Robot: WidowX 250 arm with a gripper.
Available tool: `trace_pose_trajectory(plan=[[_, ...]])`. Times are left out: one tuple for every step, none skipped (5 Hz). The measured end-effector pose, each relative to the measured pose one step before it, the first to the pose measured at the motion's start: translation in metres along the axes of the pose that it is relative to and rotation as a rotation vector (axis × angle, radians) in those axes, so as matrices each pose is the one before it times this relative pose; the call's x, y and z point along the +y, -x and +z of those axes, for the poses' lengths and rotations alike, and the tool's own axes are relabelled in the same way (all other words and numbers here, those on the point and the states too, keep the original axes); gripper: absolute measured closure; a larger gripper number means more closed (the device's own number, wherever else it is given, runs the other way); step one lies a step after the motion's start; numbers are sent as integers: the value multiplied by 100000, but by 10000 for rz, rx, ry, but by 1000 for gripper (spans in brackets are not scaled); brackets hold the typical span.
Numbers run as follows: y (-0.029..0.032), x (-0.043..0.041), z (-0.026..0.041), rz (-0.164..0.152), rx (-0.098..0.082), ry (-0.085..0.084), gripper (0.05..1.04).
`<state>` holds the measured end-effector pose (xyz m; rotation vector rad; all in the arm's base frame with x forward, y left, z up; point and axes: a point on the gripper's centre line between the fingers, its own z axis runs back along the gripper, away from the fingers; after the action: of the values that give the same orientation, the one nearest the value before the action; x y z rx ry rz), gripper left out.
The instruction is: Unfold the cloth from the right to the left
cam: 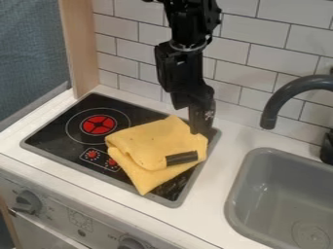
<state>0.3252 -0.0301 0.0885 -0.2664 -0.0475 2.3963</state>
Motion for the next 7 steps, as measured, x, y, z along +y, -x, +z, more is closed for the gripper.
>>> trace_pose_trajectory(plan=[[-504,373,-885,34,-282,-187,84],[-785,82,-1340,195,-440,-27,84],[-735,222,-1572,85,-405,-91,84],[-290,111,-1037,232,-216,-4,84],[-136,529,-1808,-23,-281,-385,144],[83,-115,-326,27,4,80,449],[64,-37,-113,-1,13,8,729]])
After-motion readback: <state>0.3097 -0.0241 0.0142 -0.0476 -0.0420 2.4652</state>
